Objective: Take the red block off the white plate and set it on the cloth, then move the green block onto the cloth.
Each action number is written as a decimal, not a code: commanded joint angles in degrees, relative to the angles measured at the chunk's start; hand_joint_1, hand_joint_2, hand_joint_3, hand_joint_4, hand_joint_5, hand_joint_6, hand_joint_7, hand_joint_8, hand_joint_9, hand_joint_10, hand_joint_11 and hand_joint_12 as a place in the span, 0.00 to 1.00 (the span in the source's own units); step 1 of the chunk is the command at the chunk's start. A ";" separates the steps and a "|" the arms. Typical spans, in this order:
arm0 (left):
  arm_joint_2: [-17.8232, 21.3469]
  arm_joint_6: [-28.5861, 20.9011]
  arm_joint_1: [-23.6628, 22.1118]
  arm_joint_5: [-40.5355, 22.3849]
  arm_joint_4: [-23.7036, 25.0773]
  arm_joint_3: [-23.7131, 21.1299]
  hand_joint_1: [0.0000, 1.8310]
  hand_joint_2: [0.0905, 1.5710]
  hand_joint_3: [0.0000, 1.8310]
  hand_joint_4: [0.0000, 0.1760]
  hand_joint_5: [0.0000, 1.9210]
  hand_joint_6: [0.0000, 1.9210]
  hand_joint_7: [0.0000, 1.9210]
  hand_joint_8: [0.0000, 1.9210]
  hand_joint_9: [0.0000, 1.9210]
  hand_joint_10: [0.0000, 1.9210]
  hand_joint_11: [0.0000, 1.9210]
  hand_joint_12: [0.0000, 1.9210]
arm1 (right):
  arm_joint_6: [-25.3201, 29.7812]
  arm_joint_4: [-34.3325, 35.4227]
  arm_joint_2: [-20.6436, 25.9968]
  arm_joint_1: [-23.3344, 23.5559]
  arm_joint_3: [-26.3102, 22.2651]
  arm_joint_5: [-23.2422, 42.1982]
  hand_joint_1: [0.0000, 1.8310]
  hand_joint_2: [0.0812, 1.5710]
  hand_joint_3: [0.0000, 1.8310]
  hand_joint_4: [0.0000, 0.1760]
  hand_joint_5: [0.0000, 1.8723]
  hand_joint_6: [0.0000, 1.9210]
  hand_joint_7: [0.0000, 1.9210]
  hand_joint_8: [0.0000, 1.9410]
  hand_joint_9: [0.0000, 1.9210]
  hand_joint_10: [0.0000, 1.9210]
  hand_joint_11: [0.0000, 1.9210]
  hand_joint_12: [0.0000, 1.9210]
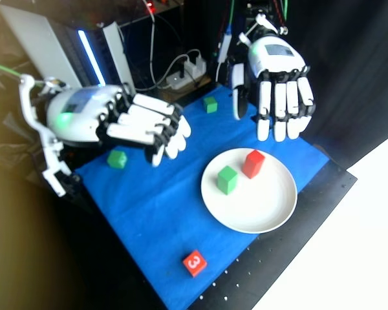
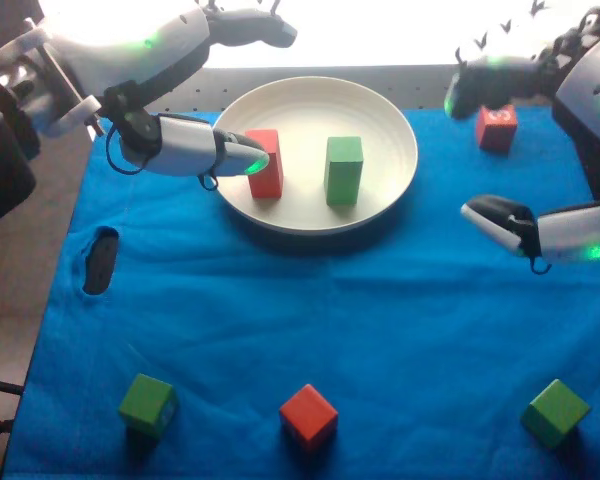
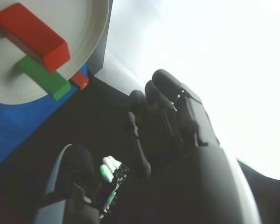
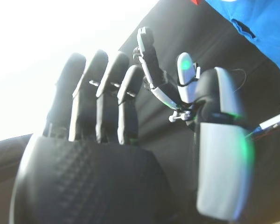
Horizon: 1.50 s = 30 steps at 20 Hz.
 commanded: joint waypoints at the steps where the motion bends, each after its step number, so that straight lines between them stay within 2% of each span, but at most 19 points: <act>1: -0.20 0.04 -0.48 -7.18 0.24 0.23 0.41 0.64 0.00 0.43 0.21 0.03 0.23 0.05 0.09 0.43 0.00 0.81 | -0.11 -1.97 -0.13 0.31 0.15 -7.07 0.48 0.36 0.29 0.00 0.37 0.46 0.37 0.55 0.34 0.66 0.25 0.86; 4: -0.59 0.04 -0.43 -6.76 0.24 0.46 0.42 0.63 0.00 0.45 0.22 0.01 0.21 0.01 0.09 0.33 0.00 0.75 | -0.11 -1.97 -0.14 0.30 0.16 -7.11 0.47 0.37 0.29 0.00 0.37 0.46 0.37 0.55 0.34 0.66 0.25 0.87; 5: -0.88 0.05 -0.44 -6.39 0.25 0.70 0.41 0.63 0.00 0.52 0.22 0.01 0.20 0.00 0.09 0.29 0.00 0.73 | -0.11 -1.97 -0.16 0.30 0.18 -7.11 0.47 0.36 0.29 0.00 0.37 0.46 0.38 0.55 0.34 0.67 0.26 0.87; 6: -1.62 0.05 -0.48 -5.40 0.25 1.42 0.43 0.63 0.00 0.35 0.22 0.00 0.19 0.00 0.11 0.23 0.00 0.71 | -0.11 -1.97 -0.26 0.30 0.26 -7.11 0.48 0.36 0.29 0.00 0.37 0.46 0.38 0.55 0.34 0.66 0.26 0.86; 7: -2.75 0.03 -0.65 -3.76 0.25 2.61 0.45 0.62 0.00 0.31 0.23 0.00 0.22 0.01 0.15 0.24 0.00 0.76 | -0.11 -1.97 -0.41 0.30 0.38 -7.11 0.48 0.36 0.29 0.00 0.36 0.46 0.38 0.55 0.34 0.66 0.27 0.86; 8: -3.73 0.03 -1.12 -2.24 0.43 3.56 0.46 0.62 0.00 0.24 0.23 0.00 0.24 0.01 0.16 0.29 0.00 0.81 | -0.11 -1.97 -0.54 0.30 0.50 -7.11 0.47 0.36 0.29 0.00 0.36 0.46 0.38 0.55 0.35 0.66 0.27 0.86; 10: -5.73 0.05 -2.32 1.53 1.48 5.57 0.52 0.59 0.00 0.00 0.27 0.01 0.27 0.01 0.17 0.35 0.04 0.80 | -0.11 -1.97 -0.74 0.30 0.66 -7.10 0.48 0.35 0.30 0.00 0.37 0.46 0.39 0.54 0.36 0.65 0.29 0.85; 13: -7.31 0.05 -2.69 4.48 1.73 7.41 0.56 0.58 0.00 0.00 0.29 0.02 0.28 0.01 0.18 0.37 0.05 0.79 | -0.11 -1.97 -0.82 0.30 0.84 -7.09 0.49 0.35 0.30 0.00 0.37 0.46 0.39 0.54 0.37 0.66 0.30 0.85; 14: -7.80 0.05 -2.69 5.20 1.73 7.97 0.55 0.58 0.00 0.04 0.29 0.01 0.27 0.01 0.18 0.37 0.06 0.79 | -0.11 -1.97 -0.82 0.31 0.89 -7.09 0.49 0.35 0.30 0.00 0.37 0.45 0.40 0.54 0.38 0.65 0.30 0.84; 18: -9.39 0.01 -2.65 7.07 1.58 9.65 0.56 0.58 0.00 0.00 0.29 0.01 0.28 0.01 0.18 0.34 0.07 0.77 | -0.11 -1.97 -0.81 0.31 0.90 -7.09 0.49 0.36 0.28 0.00 0.37 0.44 0.38 0.55 0.36 0.67 0.28 0.86; 19: -9.85 0.01 -2.61 7.50 1.38 10.21 0.55 0.58 0.00 0.00 0.30 0.01 0.30 0.01 0.18 0.41 0.05 0.82 | -0.11 -1.97 -0.81 0.31 0.89 -7.09 0.51 0.37 0.26 0.00 0.37 0.45 0.39 0.56 0.36 0.68 0.28 0.86; 20: -9.96 0.01 -2.61 7.64 1.31 10.35 0.55 0.58 0.00 0.00 0.30 0.01 0.30 0.01 0.18 0.41 0.05 0.82 | -0.11 -1.97 -0.81 0.31 0.90 -7.09 0.51 0.37 0.26 0.00 0.37 0.45 0.39 0.56 0.36 0.68 0.28 0.86; 21: -10.16 0.01 -2.57 7.81 1.08 10.63 0.55 0.59 0.00 0.00 0.31 0.01 0.32 0.02 0.17 0.47 0.06 0.84 | -0.11 -1.97 -0.81 0.31 0.89 -7.09 0.51 0.37 0.26 0.00 0.38 0.45 0.40 0.55 0.37 0.67 0.29 0.85; 23: -10.73 0.00 -2.43 8.20 0.52 11.36 0.55 0.61 0.00 0.00 0.33 0.01 0.33 0.02 0.18 0.46 0.08 0.82 | -0.11 -1.97 -0.81 0.32 0.89 -7.09 0.54 0.37 0.25 0.00 0.37 0.45 0.39 0.55 0.37 0.67 0.28 0.85; 24: -10.90 0.00 -2.34 8.28 0.32 11.62 0.57 0.62 0.01 0.00 0.33 0.01 0.33 0.02 0.20 0.44 0.10 0.80 | -0.11 -1.97 -0.81 0.32 0.89 -7.09 0.53 0.37 0.25 0.00 0.37 0.46 0.39 0.56 0.36 0.69 0.28 0.87; 27: -11.25 0.00 -1.83 8.36 -0.33 12.07 0.63 0.68 0.01 0.00 0.42 0.03 0.47 0.07 0.36 0.47 0.26 0.80 | -0.11 -1.97 -0.81 0.33 0.89 -7.10 0.53 0.38 0.26 0.00 0.36 0.47 0.37 0.59 0.34 0.70 0.27 0.88; 28: -11.29 0.00 -1.77 8.26 -0.54 12.15 0.65 0.72 0.01 0.00 0.40 0.50 0.48 0.50 0.40 0.50 0.31 0.80 | -0.11 -1.97 -0.81 0.33 0.88 -7.10 0.53 0.38 0.27 0.00 0.36 0.48 0.36 0.60 0.33 0.72 0.27 0.88; 29: -11.30 0.00 -1.73 8.09 -0.78 12.20 0.72 0.73 0.00 0.00 0.38 0.54 0.45 0.61 0.45 0.71 0.36 0.86 | -0.11 -1.97 -0.81 0.33 0.88 -7.10 0.53 0.37 0.28 0.00 0.36 0.48 0.37 0.60 0.35 0.72 0.29 0.88; 30: -11.30 0.00 -1.71 7.94 -1.00 12.25 0.74 0.74 0.00 0.00 0.38 0.54 0.43 0.66 0.45 0.78 0.37 0.89 | -0.11 -1.97 -0.81 0.33 0.88 -7.10 0.53 0.36 0.31 0.00 0.36 0.48 0.38 0.60 0.35 0.71 0.29 0.88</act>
